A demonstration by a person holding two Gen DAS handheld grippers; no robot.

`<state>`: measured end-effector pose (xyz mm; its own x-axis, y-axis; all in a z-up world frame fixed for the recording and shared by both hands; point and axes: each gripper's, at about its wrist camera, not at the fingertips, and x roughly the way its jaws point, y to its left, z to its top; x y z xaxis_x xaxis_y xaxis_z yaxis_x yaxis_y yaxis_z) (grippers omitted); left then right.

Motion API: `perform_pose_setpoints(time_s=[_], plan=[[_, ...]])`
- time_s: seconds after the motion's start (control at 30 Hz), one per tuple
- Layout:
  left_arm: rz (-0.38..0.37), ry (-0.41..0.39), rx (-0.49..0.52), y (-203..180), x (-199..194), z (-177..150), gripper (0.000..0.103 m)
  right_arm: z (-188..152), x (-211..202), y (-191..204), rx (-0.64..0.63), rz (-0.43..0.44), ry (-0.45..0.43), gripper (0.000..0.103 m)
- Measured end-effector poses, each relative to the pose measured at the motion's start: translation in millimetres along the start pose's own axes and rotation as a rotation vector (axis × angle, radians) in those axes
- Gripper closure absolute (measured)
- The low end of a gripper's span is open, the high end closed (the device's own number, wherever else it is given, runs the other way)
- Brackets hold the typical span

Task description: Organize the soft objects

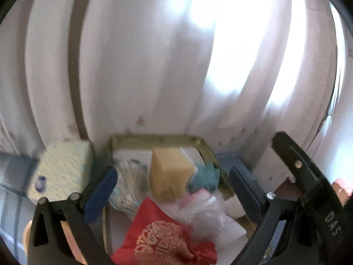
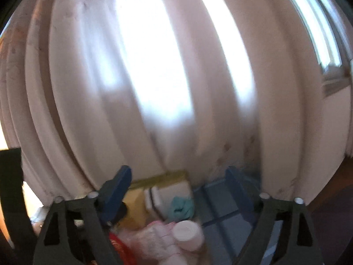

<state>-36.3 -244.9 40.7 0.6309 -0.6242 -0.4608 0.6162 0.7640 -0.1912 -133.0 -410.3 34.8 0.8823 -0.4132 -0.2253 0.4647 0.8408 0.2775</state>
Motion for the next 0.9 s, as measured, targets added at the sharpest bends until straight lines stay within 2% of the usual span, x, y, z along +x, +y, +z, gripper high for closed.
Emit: perform_pose_setpoints(time_s=[0.13,0.27,0.33,0.53,0.67,0.9], plan=[[0.064,-0.120,0.052,-7,-16,-3,0.001,-6,-20,-6,-0.030,-0.088,-0.136,0.008],[0.162,-0.217,0.121,-14,-18,-10,0.001,-15,-31,-14,-0.022,-0.098,-0.196,0.005],[0.202,-0.228,0.125,-14,-20,-13,0.001,-19,-33,-14,-0.032,-0.096,-0.191,0.005],[0.213,-0.278,0.093,-1,-23,-19,0.001,-25,-44,-5,-0.059,-0.065,-0.213,0.005],[0.228,-0.278,0.093,2,-29,-28,0.001,-30,-46,-1,-0.088,-0.049,-0.209,0.005],[0.268,-0.303,0.135,-3,-39,-41,0.000,-33,-53,5,-0.114,-0.049,-0.224,0.005]])
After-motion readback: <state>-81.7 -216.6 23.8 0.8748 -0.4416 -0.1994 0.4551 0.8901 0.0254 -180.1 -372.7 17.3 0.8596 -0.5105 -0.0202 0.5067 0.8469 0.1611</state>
